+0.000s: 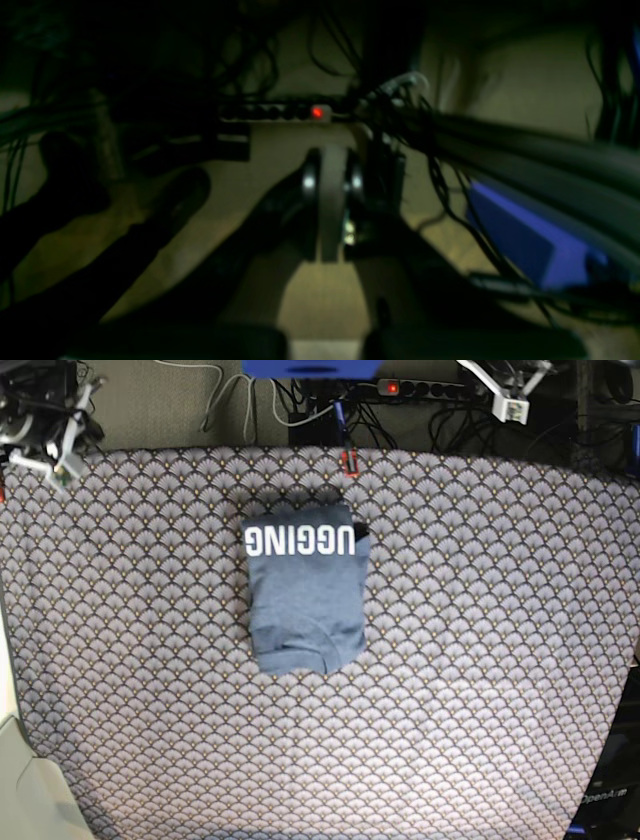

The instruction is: Fold the T-shirt properly

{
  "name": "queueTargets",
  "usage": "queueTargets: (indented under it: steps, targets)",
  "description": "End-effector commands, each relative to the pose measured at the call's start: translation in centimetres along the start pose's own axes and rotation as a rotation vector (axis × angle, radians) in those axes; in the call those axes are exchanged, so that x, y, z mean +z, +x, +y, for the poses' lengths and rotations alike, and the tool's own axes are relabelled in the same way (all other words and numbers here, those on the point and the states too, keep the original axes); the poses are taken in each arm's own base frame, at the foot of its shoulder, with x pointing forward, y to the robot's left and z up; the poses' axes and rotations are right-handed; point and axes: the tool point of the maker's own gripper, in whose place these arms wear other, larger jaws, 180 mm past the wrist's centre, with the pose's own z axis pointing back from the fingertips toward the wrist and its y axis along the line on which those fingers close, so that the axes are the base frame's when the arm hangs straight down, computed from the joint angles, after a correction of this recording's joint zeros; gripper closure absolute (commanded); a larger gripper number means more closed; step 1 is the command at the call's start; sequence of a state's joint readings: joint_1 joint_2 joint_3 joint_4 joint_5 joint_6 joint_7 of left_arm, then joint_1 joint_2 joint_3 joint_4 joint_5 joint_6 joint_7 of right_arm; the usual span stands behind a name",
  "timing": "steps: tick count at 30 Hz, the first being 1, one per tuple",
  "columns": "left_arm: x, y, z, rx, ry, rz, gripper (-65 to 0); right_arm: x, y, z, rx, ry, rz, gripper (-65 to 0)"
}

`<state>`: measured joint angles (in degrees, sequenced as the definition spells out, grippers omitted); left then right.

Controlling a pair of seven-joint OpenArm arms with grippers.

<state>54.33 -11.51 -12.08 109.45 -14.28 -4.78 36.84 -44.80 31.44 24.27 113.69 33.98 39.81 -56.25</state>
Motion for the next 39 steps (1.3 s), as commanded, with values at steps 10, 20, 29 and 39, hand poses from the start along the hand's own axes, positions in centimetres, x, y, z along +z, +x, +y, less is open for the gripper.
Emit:
queueTargets:
  steps: [10, 20, 29, 39]
  targets:
    - [-5.2, -12.6, 0.5, 0.022, 0.005, 0.284, -0.4, -5.0, -12.9, 4.1, -0.085, 0.011, 0.246, 0.0]
    - [-12.8, -19.4, -0.4, 0.01, 0.006, 0.334, -0.4, -15.8, -18.8, 8.1, -0.406, 0.185, 0.233, 0.0]
    - [-17.4, -17.1, -3.3, 0.062, 0.023, 0.315, -0.4, -23.1, -12.7, 10.9, -0.616, 0.201, 0.042, 0.0]
    - [-20.1, -10.9, -1.6, 0.031, 0.168, 0.222, -0.6, -27.2, -9.7, 11.6, -0.321, -0.212, 0.13, 0.0]
